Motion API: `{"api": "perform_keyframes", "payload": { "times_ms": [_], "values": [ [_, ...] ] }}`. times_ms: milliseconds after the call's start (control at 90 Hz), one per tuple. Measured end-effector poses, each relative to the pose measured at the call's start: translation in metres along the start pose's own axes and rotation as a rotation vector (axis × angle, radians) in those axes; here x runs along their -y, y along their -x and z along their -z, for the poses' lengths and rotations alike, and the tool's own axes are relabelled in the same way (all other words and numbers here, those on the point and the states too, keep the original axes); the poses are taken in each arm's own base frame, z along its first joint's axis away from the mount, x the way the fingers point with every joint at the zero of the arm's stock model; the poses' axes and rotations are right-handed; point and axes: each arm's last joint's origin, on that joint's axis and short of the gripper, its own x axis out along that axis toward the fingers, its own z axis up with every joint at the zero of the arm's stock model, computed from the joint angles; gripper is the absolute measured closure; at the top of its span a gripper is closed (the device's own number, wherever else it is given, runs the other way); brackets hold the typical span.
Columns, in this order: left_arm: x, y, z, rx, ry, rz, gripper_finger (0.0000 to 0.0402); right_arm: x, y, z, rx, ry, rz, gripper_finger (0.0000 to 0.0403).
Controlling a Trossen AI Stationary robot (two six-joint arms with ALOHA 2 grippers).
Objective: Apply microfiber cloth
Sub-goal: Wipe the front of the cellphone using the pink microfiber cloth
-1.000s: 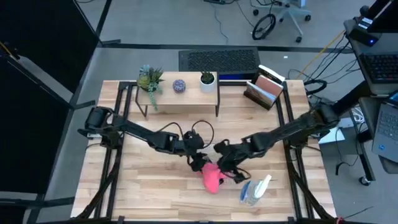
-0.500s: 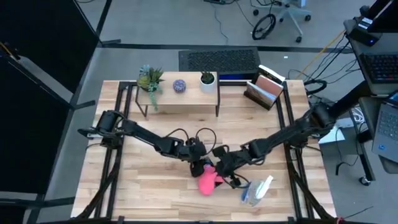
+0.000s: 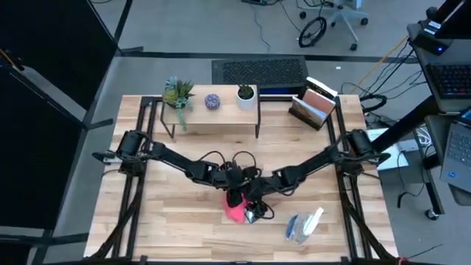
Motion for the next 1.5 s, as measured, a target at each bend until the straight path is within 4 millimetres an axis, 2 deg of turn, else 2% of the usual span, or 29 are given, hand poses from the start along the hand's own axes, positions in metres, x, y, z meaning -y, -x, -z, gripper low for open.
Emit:
{"api": "perform_keyframes", "payload": {
  "times_ms": [422, 644, 822, 933, 1056, 1189, 1267, 1344, 1422, 1500],
  "values": [
    [-0.001, -0.001, 0.002, -0.012, -0.004, -0.001, 0.0237, -0.029, 0.004, 0.005, -0.062, -0.001, -0.176, 0.0399],
    [-0.001, -0.001, 0.002, -0.01, -0.004, -0.006, 0.0237, -0.023, 0.004, 0.005, -0.054, 0.001, -0.185, 0.0399],
    [0.0, 0.007, -0.003, -0.004, -0.026, 0.018, 0.0237, -0.018, 0.007, -0.003, 0.018, 0.107, -0.16, 0.0399],
    [0.001, 0.021, -0.006, -0.012, -0.026, 0.014, 0.0237, -0.013, 0.024, -0.018, 0.011, 0.109, -0.126, 0.0399],
    [0.005, 0.042, -0.021, 0.064, -0.019, 0.035, 0.0237, -0.006, 0.068, -0.052, 0.051, 0.065, -0.118, 0.0399],
    [0.011, 0.051, -0.028, 0.129, -0.021, 0.065, 0.0237, -0.012, 0.109, -0.051, -0.08, -0.049, -0.203, 0.0399],
    [0.014, 0.051, -0.029, 0.151, -0.044, 0.075, 0.0237, -0.02, 0.128, -0.051, -0.087, -0.123, -0.293, 0.0399],
    [0.014, 0.047, -0.029, 0.167, -0.061, 0.08, 0.0237, -0.034, 0.13, -0.041, -0.113, -0.15, -0.325, 0.0399],
    [0.013, 0.038, -0.026, 0.16, -0.063, 0.076, 0.0237, -0.047, 0.117, -0.026, -0.136, -0.143, -0.303, 0.0399],
    [0.013, 0.026, -0.022, 0.157, -0.064, 0.092, 0.0237, -0.055, 0.105, -0.019, -0.085, -0.16, -0.298, 0.0399]
  ]
}}
